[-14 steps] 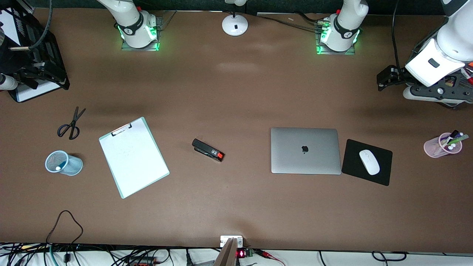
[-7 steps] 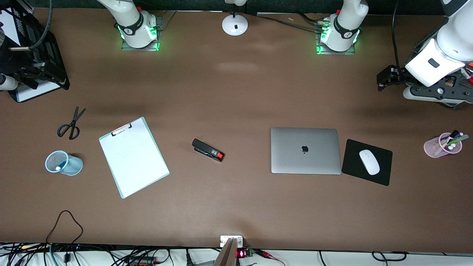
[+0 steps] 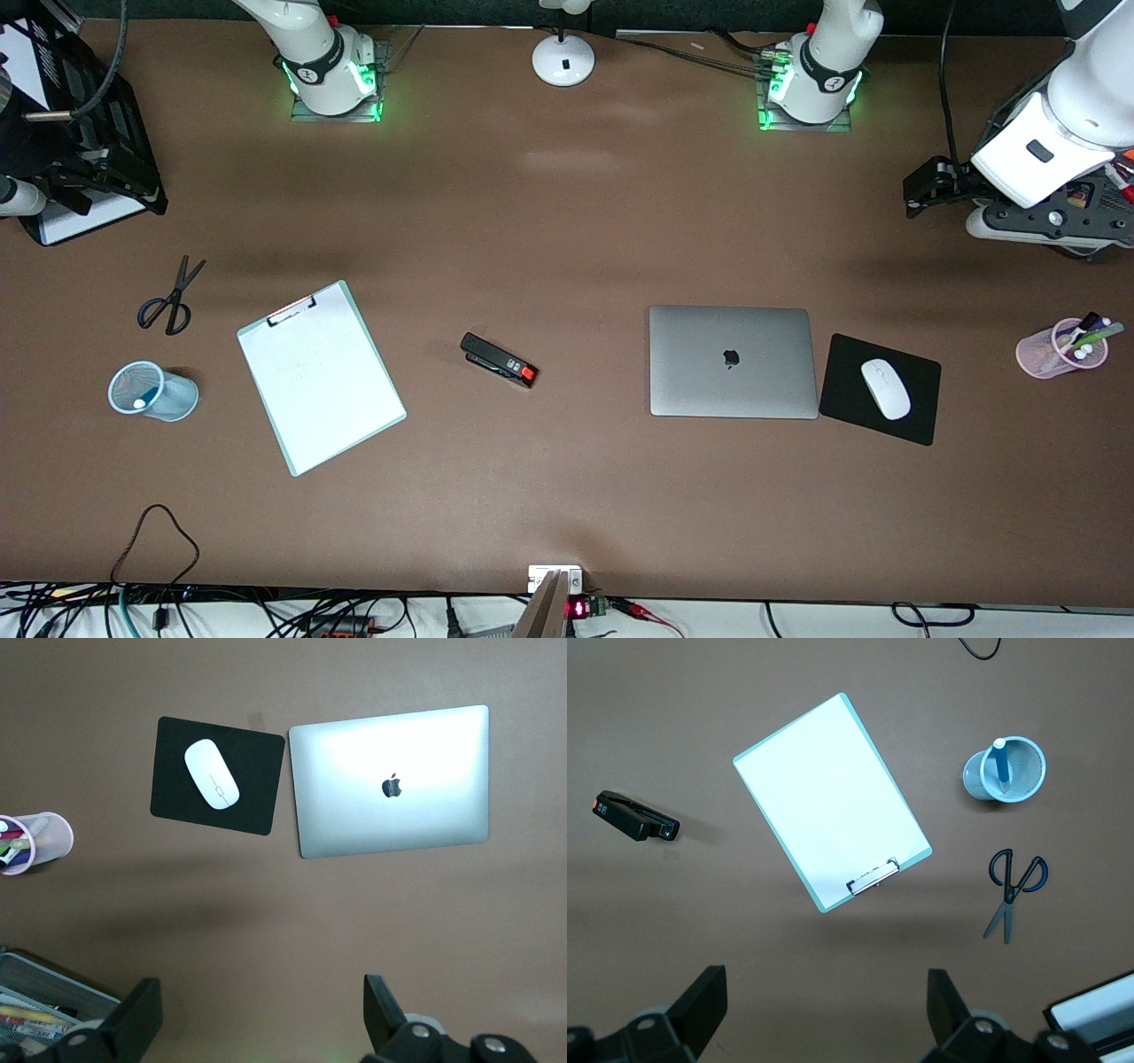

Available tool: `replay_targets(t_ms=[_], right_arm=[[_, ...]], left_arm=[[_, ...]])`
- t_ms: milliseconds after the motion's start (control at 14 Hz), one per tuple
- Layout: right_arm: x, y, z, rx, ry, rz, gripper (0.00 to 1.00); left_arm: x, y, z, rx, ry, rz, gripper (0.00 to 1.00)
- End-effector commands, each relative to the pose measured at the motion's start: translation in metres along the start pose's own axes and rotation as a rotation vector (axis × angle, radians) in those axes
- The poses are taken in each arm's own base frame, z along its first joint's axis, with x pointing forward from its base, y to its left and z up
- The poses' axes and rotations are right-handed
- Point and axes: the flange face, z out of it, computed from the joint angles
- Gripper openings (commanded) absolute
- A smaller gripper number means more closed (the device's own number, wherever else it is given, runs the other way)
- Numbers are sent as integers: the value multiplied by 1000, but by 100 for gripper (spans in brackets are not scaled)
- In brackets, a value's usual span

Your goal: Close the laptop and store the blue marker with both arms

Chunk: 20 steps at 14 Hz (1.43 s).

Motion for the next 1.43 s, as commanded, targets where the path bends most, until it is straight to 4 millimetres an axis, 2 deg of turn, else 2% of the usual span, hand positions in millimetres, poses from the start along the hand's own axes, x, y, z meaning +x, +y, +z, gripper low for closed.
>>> replay_targets(t_ms=[0,857,1357], right_arm=[[-3,1,0,10,9,-15,100],[-5,12,0,-21,-2,-7,100],[-5,9,0,-36,-7,-7,100]], left_arm=[[1,0,-5,-18,-5,4,100],[0,2,-5,-16,-11,7,100],[0,0,-5,-18,-13,1,100]])
